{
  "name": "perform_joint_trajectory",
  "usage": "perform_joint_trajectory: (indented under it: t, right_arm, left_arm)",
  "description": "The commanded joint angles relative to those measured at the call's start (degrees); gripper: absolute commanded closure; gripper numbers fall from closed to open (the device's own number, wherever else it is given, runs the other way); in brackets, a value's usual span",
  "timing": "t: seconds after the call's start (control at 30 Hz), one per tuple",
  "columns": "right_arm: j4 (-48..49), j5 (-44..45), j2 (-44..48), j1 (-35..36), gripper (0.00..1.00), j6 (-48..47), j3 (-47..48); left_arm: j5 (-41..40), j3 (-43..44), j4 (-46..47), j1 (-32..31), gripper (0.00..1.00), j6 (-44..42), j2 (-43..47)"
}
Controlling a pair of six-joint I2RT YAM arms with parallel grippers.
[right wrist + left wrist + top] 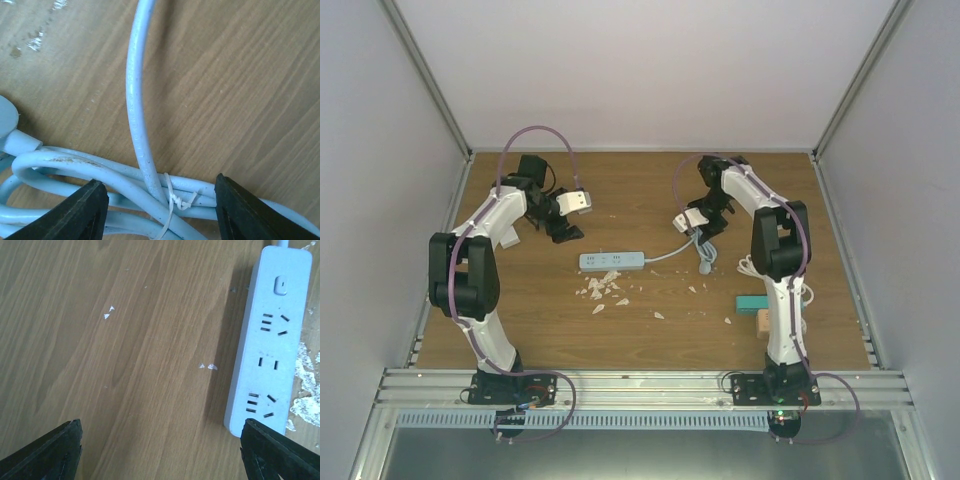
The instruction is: Pull the plug off the socket
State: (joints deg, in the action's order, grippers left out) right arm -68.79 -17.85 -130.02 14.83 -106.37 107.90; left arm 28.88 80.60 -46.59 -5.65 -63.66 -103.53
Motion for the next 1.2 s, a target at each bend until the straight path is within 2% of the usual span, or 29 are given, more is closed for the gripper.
perform_joint_trajectory:
  t: [0.0,0.27,0.4,0.87,1.17]
  right_arm:
    - [2.1,4.3,-6.4,-1.4,0.47,2.4,4.8]
    - [3.8,5.3,-7.1,-5.5,0.72,7.3,5.3]
    - [4.4,5.7,-6.6,-8.1,0.79,10.4,5.1]
    - [11.3,7.8,-1.4,-22.3,0.81,15.6,-4.5]
    - [15.6,10.9,-1.2,-31.1,0.80,14.2,-6.7]
  left_arm:
    - [-1.7,-1.4,4.9,-0.4,0.13,1.4,1.8]
    - [-2.3,-1.1,6.1,-0.4,0.13,2.0,1.1]
    - [-1.4,0.5,6.2,-0.5,0.13,3.0,-0.3]
    - [-0.5,5.7,6.2,-2.7,0.14,4.0,-4.4]
    - [-0.2,7.5,6.7,-4.2,0.14,5.2,-6.0]
